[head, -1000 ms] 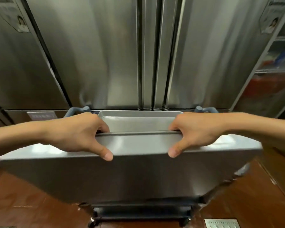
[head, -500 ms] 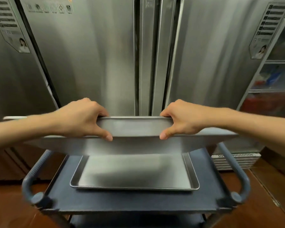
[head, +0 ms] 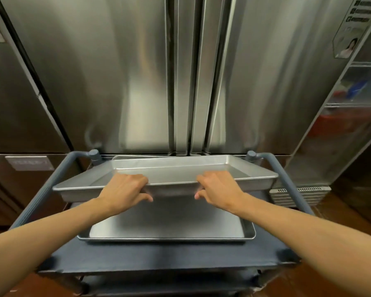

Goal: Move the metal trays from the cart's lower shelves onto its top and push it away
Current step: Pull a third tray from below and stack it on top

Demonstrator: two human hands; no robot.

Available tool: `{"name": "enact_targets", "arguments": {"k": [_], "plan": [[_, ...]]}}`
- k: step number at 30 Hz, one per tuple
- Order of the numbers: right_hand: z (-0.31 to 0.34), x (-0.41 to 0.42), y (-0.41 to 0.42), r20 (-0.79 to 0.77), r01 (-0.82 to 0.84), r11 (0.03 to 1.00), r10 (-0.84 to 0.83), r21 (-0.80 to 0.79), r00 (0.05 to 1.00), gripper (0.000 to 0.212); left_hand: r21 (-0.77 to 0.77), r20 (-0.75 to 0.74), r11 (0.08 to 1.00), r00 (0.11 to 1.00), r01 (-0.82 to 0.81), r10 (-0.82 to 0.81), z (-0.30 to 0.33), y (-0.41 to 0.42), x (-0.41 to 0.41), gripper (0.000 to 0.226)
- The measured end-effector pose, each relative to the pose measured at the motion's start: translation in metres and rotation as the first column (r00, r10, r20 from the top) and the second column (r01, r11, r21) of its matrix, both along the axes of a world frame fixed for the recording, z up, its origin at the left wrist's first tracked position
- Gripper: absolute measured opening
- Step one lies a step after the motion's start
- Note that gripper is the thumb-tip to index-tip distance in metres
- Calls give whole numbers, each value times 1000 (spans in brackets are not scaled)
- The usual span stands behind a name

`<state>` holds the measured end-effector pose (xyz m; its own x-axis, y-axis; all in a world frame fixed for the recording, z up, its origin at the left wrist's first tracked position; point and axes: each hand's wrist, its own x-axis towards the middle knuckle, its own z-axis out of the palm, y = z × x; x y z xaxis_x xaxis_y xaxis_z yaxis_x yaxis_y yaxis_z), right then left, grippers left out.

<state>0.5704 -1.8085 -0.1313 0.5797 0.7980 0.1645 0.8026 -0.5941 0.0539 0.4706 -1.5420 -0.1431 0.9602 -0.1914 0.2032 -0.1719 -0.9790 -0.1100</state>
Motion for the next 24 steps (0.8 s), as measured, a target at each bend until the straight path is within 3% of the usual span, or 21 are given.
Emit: {"name": "enact_targets", "arguments": {"k": [10, 16, 19, 24], "plan": [[-73, -14, 7, -21, 29, 996, -30, -85, 999, 31, 63, -164, 998, 986, -11, 21, -54, -4, -3, 36], [-130, -30, 8, -99, 27, 952, -60, -304, 993, 14, 151, -337, 987, 935, -62, 111, -112, -7, -11, 34], [-154, -31, 7, -145, 26, 951, -74, -309, 987, 15, 98, -331, 986, 930, -133, 158, -142, -3, -15, 39], [-176, -24, 3, -253, 56, 958, -130, -280, 959, 43, -128, -349, 951, 910, -282, 223, -175, 3, -22, 44]]}}
